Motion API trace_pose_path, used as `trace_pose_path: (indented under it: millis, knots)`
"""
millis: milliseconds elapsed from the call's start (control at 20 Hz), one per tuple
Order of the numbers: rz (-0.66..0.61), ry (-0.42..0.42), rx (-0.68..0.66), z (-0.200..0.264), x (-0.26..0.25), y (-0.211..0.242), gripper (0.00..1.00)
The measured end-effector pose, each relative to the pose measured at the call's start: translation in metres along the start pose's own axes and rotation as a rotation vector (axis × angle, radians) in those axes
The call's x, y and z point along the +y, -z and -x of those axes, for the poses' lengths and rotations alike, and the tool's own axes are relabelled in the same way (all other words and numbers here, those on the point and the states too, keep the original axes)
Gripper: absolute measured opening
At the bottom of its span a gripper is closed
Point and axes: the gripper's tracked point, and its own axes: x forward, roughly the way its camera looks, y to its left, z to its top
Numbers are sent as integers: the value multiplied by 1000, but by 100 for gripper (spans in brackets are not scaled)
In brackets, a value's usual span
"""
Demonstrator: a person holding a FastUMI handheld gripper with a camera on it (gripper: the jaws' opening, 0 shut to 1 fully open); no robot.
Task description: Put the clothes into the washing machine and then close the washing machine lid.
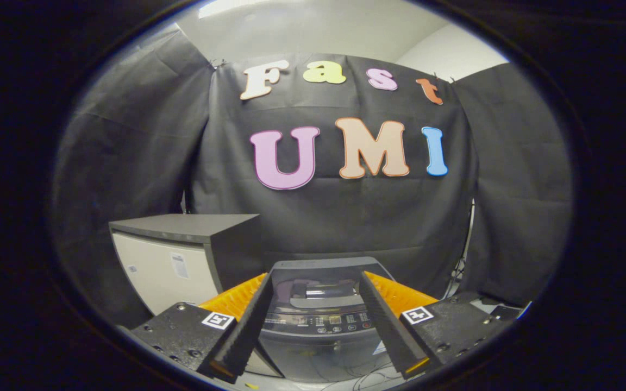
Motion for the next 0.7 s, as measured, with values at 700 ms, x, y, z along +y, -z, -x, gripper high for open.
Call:
trace_pose_path:
  millis: [700]
  knots:
    - [-110, -36, 4, 100, -7, -5, 97]
